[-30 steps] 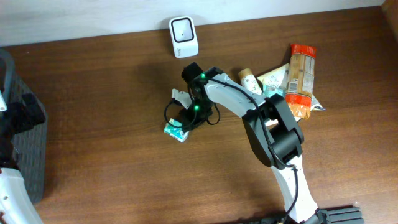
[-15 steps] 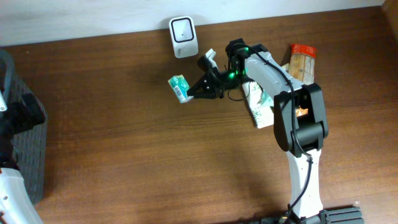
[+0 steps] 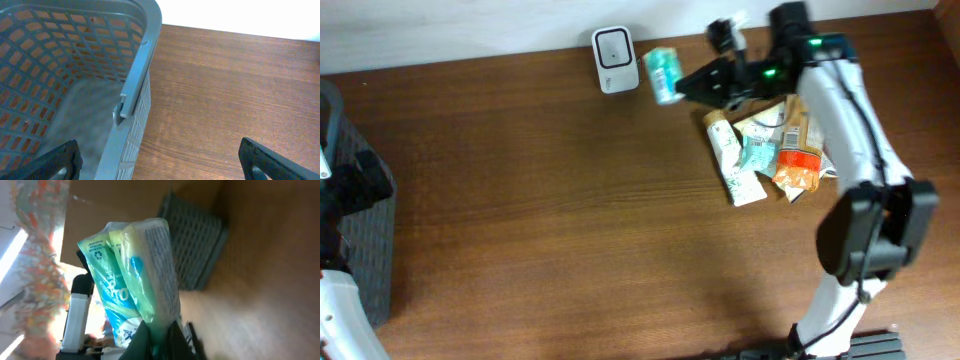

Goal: Scan the item barcode
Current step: 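Raise the tissue pack up to the scanner window, then carry the tissue pack right and release it on the item pile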

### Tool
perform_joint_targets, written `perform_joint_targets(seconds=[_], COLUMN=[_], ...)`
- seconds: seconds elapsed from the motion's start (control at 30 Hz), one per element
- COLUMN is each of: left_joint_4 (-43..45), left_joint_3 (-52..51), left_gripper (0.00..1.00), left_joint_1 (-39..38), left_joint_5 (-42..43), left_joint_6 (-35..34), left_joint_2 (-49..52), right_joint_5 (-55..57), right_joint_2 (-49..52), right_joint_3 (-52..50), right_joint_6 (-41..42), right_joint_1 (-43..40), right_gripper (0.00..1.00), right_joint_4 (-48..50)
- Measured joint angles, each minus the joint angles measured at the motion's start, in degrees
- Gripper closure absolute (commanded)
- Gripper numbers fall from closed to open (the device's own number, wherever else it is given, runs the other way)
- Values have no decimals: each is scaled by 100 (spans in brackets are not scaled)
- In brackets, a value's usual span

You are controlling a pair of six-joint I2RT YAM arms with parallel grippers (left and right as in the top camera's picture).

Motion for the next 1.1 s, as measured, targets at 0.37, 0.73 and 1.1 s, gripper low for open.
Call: perform_joint_targets(seconds=[0.37,0.73,1.1], left_joint_4=[0,2,2], left_joint_3=[0,0,0], left_gripper=[1,1,1], left_joint_1=[0,0,0], left_joint_5=[0,0,0], left_joint_6=[-2,-2,0], left_joint_2=[0,0,0], right_joint_5=[1480,9005,12371], right_joint_2=[-173,-151,2389], right_joint_3=[42,979,1082], right_joint_6=[564,514,-3486], right_joint_1=[-109,2444,3106], right_gripper=[96,96,96], right_joint_4=[872,2398,6067])
